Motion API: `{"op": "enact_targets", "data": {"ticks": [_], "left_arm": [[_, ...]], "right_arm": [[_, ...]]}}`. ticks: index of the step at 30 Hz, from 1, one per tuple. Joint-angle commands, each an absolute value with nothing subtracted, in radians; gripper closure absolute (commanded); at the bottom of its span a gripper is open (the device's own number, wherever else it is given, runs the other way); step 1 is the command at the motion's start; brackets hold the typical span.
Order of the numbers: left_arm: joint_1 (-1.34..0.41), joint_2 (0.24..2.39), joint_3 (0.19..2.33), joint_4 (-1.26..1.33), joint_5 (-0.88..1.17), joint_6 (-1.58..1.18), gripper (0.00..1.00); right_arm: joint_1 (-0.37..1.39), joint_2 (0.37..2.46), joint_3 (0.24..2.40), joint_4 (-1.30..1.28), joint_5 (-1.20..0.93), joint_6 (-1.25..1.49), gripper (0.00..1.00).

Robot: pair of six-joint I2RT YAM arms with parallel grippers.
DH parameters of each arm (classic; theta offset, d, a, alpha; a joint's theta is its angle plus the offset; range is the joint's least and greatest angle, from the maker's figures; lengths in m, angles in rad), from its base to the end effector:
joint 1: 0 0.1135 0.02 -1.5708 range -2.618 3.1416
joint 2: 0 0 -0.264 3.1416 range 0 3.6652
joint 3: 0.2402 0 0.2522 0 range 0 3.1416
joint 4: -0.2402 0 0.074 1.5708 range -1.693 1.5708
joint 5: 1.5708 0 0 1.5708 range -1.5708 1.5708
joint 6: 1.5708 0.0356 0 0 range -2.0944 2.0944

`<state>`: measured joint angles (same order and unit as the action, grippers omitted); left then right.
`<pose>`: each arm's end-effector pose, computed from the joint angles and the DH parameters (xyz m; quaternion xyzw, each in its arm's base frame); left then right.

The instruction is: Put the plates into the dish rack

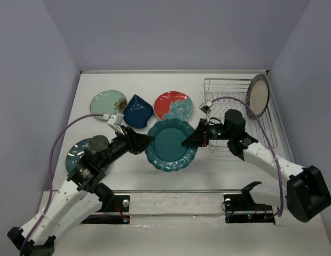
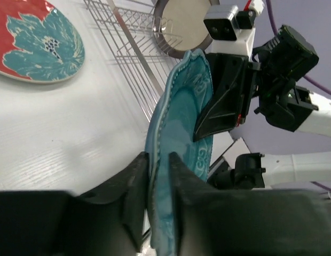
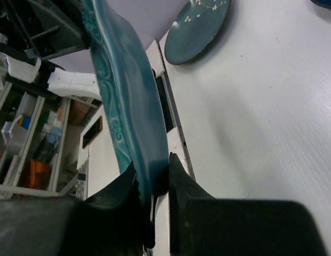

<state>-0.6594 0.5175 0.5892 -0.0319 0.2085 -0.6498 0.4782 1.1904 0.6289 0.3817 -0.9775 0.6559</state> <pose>0.1056 -0.0912 0.3258 0.0783 0.6888 -0.4938 0.5250 0.2116 0.1429 0.2622 -0.2395 0.7019 0.6079 0.2836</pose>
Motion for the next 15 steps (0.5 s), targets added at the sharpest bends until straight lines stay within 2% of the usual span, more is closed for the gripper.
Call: {"op": "enact_targets", "data": {"ticks": [1, 2, 5, 7, 10, 14, 15], "left_arm": [[-0.673, 0.525, 0.696, 0.103, 0.209, -0.632, 0.49], [-0.673, 0.525, 0.707, 0.048, 0.172, -0.591, 0.30], [-0.673, 0.522, 0.759, -0.065, 0.097, -0.508, 0.05], [-0.673, 0.518, 0.768, -0.109, 0.060, -0.474, 0.01], [-0.673, 0.502, 0.766, -0.161, 0.011, -0.431, 0.01], [-0.673, 0.465, 0.692, -0.172, 0.011, -0.408, 0.01], [-0.673, 0.447, 0.660, -0.167, 0.011, -0.405, 0.01]], "right_arm": [[0.506, 1.105, 0.686, 0.373, -0.804, 0.644, 0.93], [0.506, 1.062, 0.705, 0.333, -0.713, 0.628, 0.93], [0.496, 1.003, 0.849, 0.102, -0.507, 0.525, 0.93], [0.471, 0.989, 0.909, 0.036, -0.415, 0.496, 0.93], [0.416, 0.976, 0.995, -0.072, -0.255, 0.451, 0.93], [0.393, 0.960, 1.129, -0.175, 0.059, 0.356, 0.93], [0.393, 0.966, 1.175, -0.198, 0.213, 0.306, 0.93]]}}
